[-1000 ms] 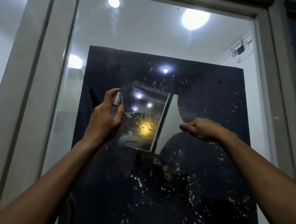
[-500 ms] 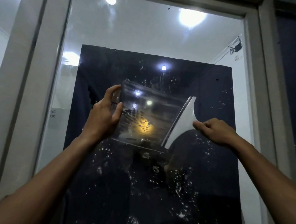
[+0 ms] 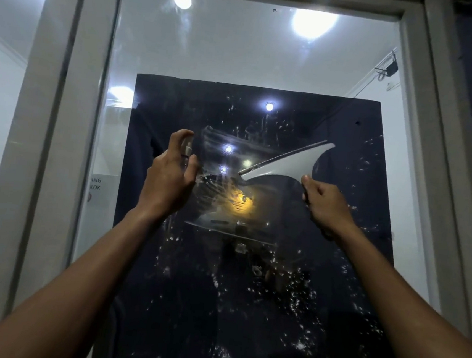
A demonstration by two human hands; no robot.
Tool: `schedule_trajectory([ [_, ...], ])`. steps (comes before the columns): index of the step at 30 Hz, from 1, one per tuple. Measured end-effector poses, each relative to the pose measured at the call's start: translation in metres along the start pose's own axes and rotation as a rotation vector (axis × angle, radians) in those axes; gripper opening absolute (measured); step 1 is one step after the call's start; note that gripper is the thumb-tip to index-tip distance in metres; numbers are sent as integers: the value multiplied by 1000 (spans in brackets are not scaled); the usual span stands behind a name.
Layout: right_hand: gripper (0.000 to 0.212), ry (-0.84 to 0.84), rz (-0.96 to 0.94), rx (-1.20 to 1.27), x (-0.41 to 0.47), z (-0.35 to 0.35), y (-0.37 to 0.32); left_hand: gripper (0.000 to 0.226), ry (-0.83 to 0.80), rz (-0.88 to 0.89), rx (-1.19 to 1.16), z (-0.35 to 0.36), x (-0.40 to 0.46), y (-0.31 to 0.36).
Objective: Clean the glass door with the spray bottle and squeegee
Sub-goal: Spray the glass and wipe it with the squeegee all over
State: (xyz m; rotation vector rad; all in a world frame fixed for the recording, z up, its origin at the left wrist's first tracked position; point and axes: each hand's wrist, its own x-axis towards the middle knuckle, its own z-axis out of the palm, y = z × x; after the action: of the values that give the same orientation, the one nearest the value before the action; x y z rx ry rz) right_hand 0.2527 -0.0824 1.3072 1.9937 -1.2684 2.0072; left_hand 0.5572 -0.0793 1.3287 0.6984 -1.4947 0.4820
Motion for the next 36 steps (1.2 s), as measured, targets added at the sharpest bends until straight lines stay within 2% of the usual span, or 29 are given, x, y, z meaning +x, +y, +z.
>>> schedule_trajectory([
  [3, 54, -94, -129, -326, 6, 8, -19, 41, -2, -6, -4, 1, -2, -4],
  [5, 49, -187, -150, -398, 11, 23, -36, 41, -2, -10, -13, 2, -5, -6],
  [7, 53, -178, -76, -157, 19, 43, -53, 41, 5, -17, -21, 3, -9, -7],
  [10, 52, -57, 89, 191, 35, 75, -73, 41, 28, -26, -40, 5, -14, -9],
  [16, 48, 143, 302, 387, 34, 127, -84, 41, 57, -19, -49, 3, -20, -17],
  [19, 50, 145, 324, 355, 2, 143, -62, 42, 52, -27, -46, 4, -24, -23],
  [24, 45, 123, 288, 266, -63, 150, -19, 41, 37, -51, -65, 9, -32, -29],
  [28, 49, 90, 243, 132, -95, 136, 9, 41, 19, -46, -81, 12, -39, -30],
  [34, 56, 93, -5, 7, -87, 109, 13, 41, -3, -44, -90, 4, -43, -34],
  [36, 54, 48, -85, -135, -71, 100, 6, 41, -2, -45, -85, 0, -39, -36],
])
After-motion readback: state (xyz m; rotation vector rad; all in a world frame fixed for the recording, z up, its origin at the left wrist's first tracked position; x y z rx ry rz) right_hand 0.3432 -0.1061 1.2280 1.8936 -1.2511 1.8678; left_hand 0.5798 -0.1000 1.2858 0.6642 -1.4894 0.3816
